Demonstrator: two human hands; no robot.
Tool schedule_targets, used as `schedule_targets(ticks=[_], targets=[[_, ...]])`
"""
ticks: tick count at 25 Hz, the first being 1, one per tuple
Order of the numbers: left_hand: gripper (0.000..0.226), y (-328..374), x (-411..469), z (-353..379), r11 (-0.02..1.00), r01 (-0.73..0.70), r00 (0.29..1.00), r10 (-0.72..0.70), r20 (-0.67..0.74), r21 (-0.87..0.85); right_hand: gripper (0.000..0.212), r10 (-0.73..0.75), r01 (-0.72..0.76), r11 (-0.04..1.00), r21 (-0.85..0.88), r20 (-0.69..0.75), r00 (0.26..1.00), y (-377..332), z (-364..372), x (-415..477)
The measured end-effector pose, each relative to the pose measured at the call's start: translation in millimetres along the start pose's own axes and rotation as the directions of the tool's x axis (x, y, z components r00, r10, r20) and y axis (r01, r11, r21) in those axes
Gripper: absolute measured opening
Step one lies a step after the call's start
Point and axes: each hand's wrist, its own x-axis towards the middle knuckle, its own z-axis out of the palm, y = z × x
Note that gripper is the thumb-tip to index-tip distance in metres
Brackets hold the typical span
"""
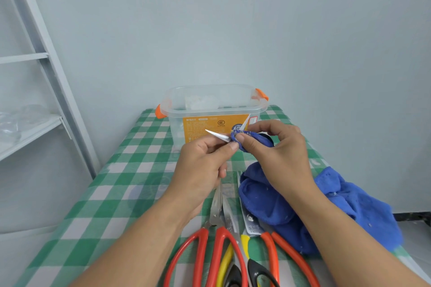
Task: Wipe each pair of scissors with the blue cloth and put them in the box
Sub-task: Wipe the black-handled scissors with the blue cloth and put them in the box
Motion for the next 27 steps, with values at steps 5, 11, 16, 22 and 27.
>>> schedule_targets(ticks=[5, 11, 16, 22, 27], targets=[[0.019, 3, -3, 1, 0.999, 0.037, 0.998, -0.035, 0.044, -0.034, 0.02, 0.149, -0.189, 0.967, 0.173, 0.221, 0.964, -6, -4, 0], [0.017, 3, -4, 3, 1.0, 0.022, 0.999, -0.022, 0.037, -0.011, 0.041, 0.134, -0.152, 0.98, 0.132, 0.13, 0.982, -6, 0, -2], [0.022, 6, -7, 6, 1.0, -0.001, 0.998, 0.001, 0.068, -0.004, 0.051, 0.161, -0.168, 0.973, 0.158, 0.056, 0.985, -11, 3, -1], [0.017, 5, -6, 5, 0.998, 0.043, 0.997, -0.039, 0.073, -0.052, 0.05, 0.134, -0.136, 0.938, 0.319, 0.027, 0.991, -8, 4, -1], [0.018, 6, -3, 1, 0.995, 0.075, 0.996, -0.073, 0.045, -0.064, 0.022, 0.103, -0.084, 0.865, 0.495, -0.012, 0.995, -7, -3, 0]])
